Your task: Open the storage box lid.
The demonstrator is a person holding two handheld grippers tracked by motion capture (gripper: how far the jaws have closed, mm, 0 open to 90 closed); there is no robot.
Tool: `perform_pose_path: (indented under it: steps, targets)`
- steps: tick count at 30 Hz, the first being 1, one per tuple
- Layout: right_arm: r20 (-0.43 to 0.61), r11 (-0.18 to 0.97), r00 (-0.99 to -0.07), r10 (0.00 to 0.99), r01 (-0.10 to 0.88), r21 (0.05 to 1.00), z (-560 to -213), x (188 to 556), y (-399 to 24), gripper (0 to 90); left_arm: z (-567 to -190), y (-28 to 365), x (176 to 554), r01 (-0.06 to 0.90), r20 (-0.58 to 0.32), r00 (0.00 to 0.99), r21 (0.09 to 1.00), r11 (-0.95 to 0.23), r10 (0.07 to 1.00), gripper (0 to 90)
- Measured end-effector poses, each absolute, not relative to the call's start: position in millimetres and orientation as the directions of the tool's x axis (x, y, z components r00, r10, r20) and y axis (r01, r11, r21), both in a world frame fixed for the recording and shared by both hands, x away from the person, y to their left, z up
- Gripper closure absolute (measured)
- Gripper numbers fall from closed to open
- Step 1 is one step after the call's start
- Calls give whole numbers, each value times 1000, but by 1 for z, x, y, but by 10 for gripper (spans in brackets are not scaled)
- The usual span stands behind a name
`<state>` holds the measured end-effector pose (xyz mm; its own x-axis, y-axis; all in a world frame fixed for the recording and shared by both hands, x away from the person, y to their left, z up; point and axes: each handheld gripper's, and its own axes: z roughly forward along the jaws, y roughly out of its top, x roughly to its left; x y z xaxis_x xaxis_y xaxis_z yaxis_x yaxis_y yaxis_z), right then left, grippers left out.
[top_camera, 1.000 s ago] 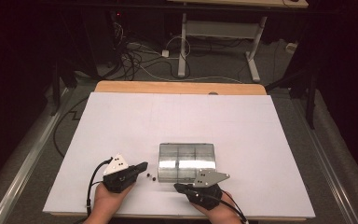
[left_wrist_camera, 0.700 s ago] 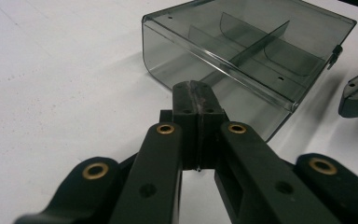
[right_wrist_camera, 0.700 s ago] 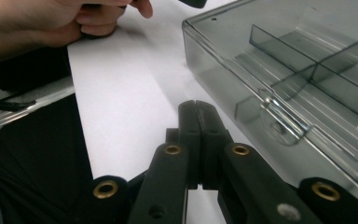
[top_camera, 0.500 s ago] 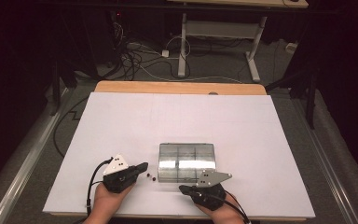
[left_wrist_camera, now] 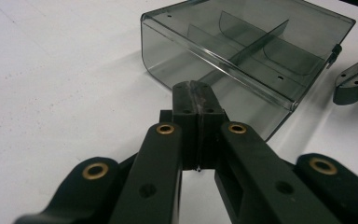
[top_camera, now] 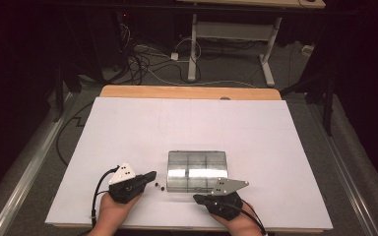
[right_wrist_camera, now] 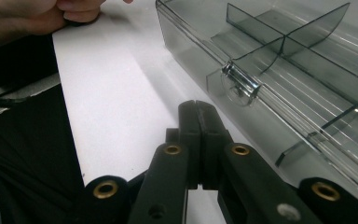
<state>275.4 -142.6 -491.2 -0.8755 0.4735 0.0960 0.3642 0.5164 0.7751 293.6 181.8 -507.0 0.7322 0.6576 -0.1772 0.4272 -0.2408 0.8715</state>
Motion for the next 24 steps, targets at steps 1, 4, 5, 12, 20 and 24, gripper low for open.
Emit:
perform_pose_path:
  steps: [1, 4, 5, 12, 20, 24]
  targets:
    - [96, 516, -876, 474, 364, 775, -491, 275, -143, 900, -507, 182, 294, 427, -177, 732, 872, -241, 658, 872]
    - [97, 518, -873, 478, 370, 771, -491, 276, -143, 900, -507, 182, 294, 427, -175, 732, 871, -243, 658, 873]
    - [96, 520, -874, 476, 368, 771, -492, 276, -143, 900, -507, 181, 294, 428, -175, 731, 870, -244, 659, 873]
    - [104, 517, -868, 485, 381, 767, -492, 277, -145, 900, -507, 182, 294, 428, -175, 732, 870, -244, 659, 873]
    - [115, 517, -861, 496, 398, 757, -492, 280, -145, 900, -507, 182, 294, 427, -175, 734, 871, -245, 656, 873]
    - [124, 500, -861, 494, 397, 769, -489, 281, -140, 900, -507, 181, 294, 431, -178, 733, 868, -246, 657, 873]
